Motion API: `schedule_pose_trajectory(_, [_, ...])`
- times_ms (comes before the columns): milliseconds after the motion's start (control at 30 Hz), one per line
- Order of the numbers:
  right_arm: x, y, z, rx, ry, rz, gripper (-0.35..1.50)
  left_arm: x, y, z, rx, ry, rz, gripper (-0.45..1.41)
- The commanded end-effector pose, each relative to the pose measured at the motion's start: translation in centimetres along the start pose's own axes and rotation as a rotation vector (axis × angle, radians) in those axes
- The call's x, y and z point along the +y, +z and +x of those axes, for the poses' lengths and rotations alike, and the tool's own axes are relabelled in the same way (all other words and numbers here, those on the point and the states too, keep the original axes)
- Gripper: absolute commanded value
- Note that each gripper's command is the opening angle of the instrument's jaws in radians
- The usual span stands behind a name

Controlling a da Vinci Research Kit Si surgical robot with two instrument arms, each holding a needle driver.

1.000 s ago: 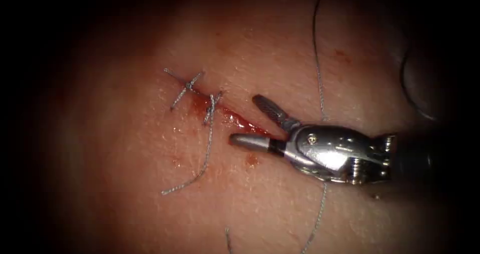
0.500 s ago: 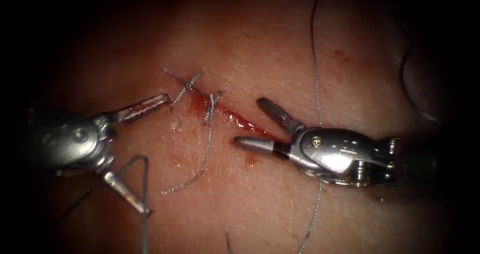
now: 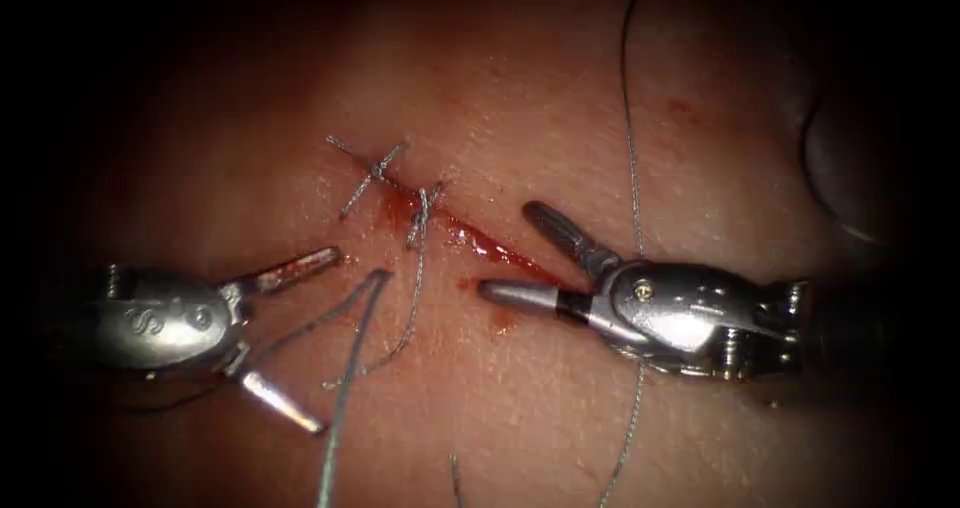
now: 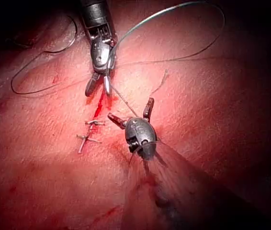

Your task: Wound Closure

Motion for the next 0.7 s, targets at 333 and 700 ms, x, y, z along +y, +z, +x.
schedule_pose_trajectory(333, [-0.7, 0.28, 0.32, 0.025, -0.014, 0.174, 1.31, -0.24, -0.59, -0.14, 0.067, -0.2, -0.333, 0.84])
schedule_pose_trajectory(700, [-0.7, 0.3, 0.31, 0.023, -0.023, 0.175, 1.31, -0.99, -0.95, -0.26, 0.32, -0.338, -0.527, 0.68])
